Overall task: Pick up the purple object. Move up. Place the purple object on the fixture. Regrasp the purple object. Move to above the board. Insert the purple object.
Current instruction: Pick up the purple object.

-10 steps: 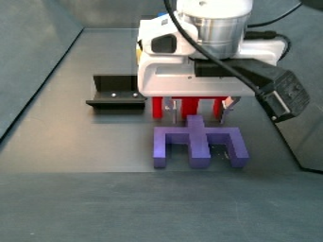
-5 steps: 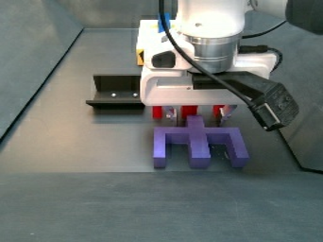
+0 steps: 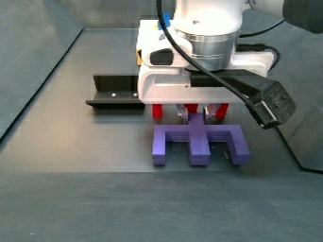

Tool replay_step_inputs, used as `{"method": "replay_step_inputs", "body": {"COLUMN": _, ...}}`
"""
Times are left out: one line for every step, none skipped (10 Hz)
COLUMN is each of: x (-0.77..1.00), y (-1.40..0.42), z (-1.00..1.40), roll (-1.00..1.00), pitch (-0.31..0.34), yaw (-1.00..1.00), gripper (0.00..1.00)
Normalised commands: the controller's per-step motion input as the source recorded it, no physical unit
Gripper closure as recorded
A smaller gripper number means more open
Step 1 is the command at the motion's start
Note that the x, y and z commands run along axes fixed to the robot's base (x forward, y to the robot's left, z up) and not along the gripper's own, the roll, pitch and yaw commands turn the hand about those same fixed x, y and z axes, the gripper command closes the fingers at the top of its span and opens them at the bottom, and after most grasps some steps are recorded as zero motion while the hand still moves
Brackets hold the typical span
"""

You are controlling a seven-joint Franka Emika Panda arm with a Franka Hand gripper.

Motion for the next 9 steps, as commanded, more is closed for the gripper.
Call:
{"method": "replay_step_inputs", "body": {"x": 0.0, "y": 0.0, "z": 0.0, "roll": 0.0, "pitch": 0.0, "yaw": 0.0, "gripper": 1.0}}
{"method": "replay_step_inputs", "body": {"x": 0.0, "y": 0.0, "z": 0.0, "roll": 0.0, "pitch": 0.0, "yaw": 0.0, "gripper": 1.0}}
{"method": "replay_step_inputs", "body": {"x": 0.0, "y": 0.0, "z": 0.0, "roll": 0.0, "pitch": 0.0, "yaw": 0.0, "gripper": 1.0}}
{"method": "replay_step_inputs", "body": {"x": 0.0, "y": 0.0, "z": 0.0, "roll": 0.0, "pitch": 0.0, "yaw": 0.0, "gripper": 1.0}}
{"method": "replay_step_inputs", "body": {"x": 0.0, "y": 0.0, "z": 0.0, "roll": 0.0, "pitch": 0.0, "yaw": 0.0, "gripper": 1.0}}
{"method": "replay_step_inputs", "body": {"x": 0.0, "y": 0.0, "z": 0.0, "roll": 0.0, "pitch": 0.0, "yaw": 0.0, "gripper": 1.0}}
{"method": "replay_step_inputs", "body": {"x": 0.0, "y": 0.0, "z": 0.0, "roll": 0.0, "pitch": 0.0, "yaw": 0.0, "gripper": 1.0}}
{"method": "replay_step_inputs", "body": {"x": 0.0, "y": 0.0, "z": 0.0, "roll": 0.0, "pitch": 0.0, "yaw": 0.0, "gripper": 1.0}}
{"method": "replay_step_inputs", "body": {"x": 0.0, "y": 0.0, "z": 0.0, "roll": 0.0, "pitch": 0.0, "yaw": 0.0, "gripper": 1.0}}
